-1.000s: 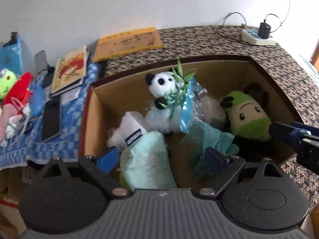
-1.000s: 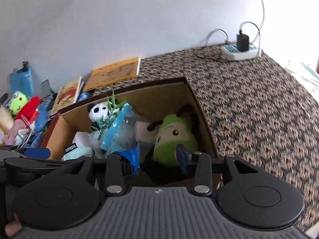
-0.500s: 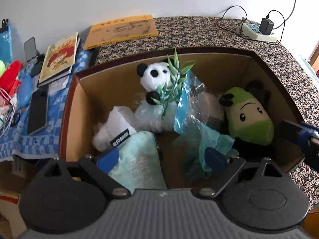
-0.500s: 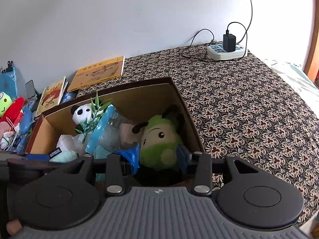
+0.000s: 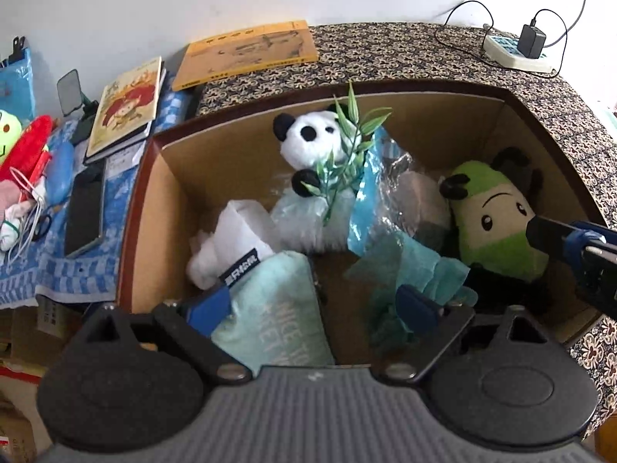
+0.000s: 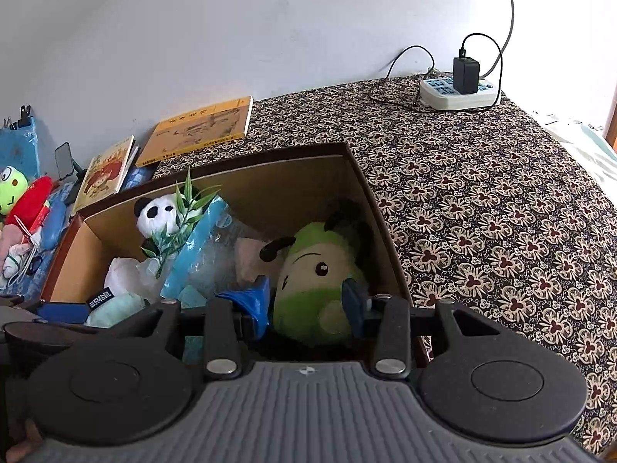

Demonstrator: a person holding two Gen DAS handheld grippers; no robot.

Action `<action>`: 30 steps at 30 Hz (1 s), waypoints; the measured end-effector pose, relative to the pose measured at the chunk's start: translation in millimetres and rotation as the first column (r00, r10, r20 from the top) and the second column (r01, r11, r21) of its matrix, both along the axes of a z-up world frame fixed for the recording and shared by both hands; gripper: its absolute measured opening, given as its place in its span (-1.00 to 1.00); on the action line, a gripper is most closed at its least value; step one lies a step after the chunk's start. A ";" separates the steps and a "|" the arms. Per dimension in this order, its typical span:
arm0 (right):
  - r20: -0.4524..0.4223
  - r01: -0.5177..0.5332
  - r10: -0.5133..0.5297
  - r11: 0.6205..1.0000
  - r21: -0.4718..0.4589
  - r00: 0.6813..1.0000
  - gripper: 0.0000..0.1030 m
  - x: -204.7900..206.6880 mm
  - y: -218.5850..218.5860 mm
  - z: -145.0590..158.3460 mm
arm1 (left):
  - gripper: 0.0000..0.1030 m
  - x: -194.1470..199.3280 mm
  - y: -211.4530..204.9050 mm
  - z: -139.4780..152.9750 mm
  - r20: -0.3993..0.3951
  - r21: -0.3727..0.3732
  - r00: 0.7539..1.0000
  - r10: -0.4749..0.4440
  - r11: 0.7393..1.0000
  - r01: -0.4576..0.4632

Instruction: Organize soft objects

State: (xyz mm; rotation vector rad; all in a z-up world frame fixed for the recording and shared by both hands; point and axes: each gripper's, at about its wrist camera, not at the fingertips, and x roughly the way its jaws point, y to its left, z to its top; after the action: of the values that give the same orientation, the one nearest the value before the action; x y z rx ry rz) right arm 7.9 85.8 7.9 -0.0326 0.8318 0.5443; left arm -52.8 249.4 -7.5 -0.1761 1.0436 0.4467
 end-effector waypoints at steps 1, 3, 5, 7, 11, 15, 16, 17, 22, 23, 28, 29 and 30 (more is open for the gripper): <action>0.001 0.001 -0.001 1.000 -0.001 1.000 -0.51 0.1 0.4 -0.3 | 0.78 -0.1 -0.3 -0.3 -0.001 0.000 1.000 0.000 1.000 0.000; 0.008 -0.001 0.002 1.000 -0.010 1.000 -0.51 -0.1 2.0 -0.8 | 0.78 -0.3 -0.9 -1.3 -0.003 0.004 1.000 -0.002 1.000 0.002; 0.018 0.001 0.000 1.000 -0.022 1.000 -0.51 -1.0 3.2 -1.2 | 0.78 -0.5 -2.2 -1.7 -0.003 0.011 1.000 -0.007 1.000 0.007; 0.019 0.002 -0.001 1.000 -0.027 1.000 -0.51 0.4 3.1 -1.7 | 0.78 -1.2 -2.6 -1.6 -0.001 0.014 1.000 -0.012 1.000 0.012; 0.008 0.012 -0.012 1.000 -0.028 1.000 -0.51 0.8 4.0 -2.4 | 0.78 -3.1 -2.1 -1.7 0.000 0.017 1.000 -0.015 1.000 0.015; -0.002 0.022 -0.022 0.999 -0.036 1.000 -0.50 -0.9 5.9 -3.4 | 0.78 -6.5 -1.3 -0.6 0.004 0.017 1.000 -0.018 1.000 0.017; -0.004 0.024 -0.024 0.999 -0.034 1.000 -0.50 -1.5 6.1 -3.7 | 0.78 -7.5 -2.1 0.2 0.006 0.018 1.000 -0.019 1.000 0.019; -0.006 0.025 -0.025 0.999 -0.033 1.000 -0.50 -2.1 6.1 -3.7 | 0.78 -8.8 -2.6 0.7 0.007 0.020 1.000 -0.020 1.000 0.020; -0.006 0.033 -0.034 0.999 -0.038 0.999 -0.49 -4.5 7.0 -4.0 | 0.78 -14.8 -2.1 3.2 0.014 0.029 1.000 -0.017 0.999 0.017; -0.009 0.035 -0.035 0.999 -0.039 0.999 -0.49 -4.8 7.1 -4.0 | 0.78 -15.6 -1.7 3.8 0.017 0.030 1.000 -0.016 0.999 0.015; -0.023 0.038 -0.039 0.998 -0.043 0.999 -0.49 -5.9 7.9 -4.7 | 0.78 -21.1 0.3 4.4 0.021 0.028 1.000 -0.007 1.000 0.007; -0.024 0.037 -0.039 0.998 -0.049 0.999 -0.49 -6.3 8.6 -4.8 | 0.78 -22.2 0.7 4.2 0.021 0.028 1.000 -0.007 1.000 0.006; -0.024 0.036 -0.038 0.998 -0.053 0.999 -0.49 -7.0 9.6 -4.7 | 0.78 -23.1 0.5 3.6 0.020 0.028 1.000 -0.007 1.000 0.006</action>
State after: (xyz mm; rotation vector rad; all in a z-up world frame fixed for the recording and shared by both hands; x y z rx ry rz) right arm 0.9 95.3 3.2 -0.0588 0.8692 0.4886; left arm -75.8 249.9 -3.9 -0.1523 1.0173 0.4525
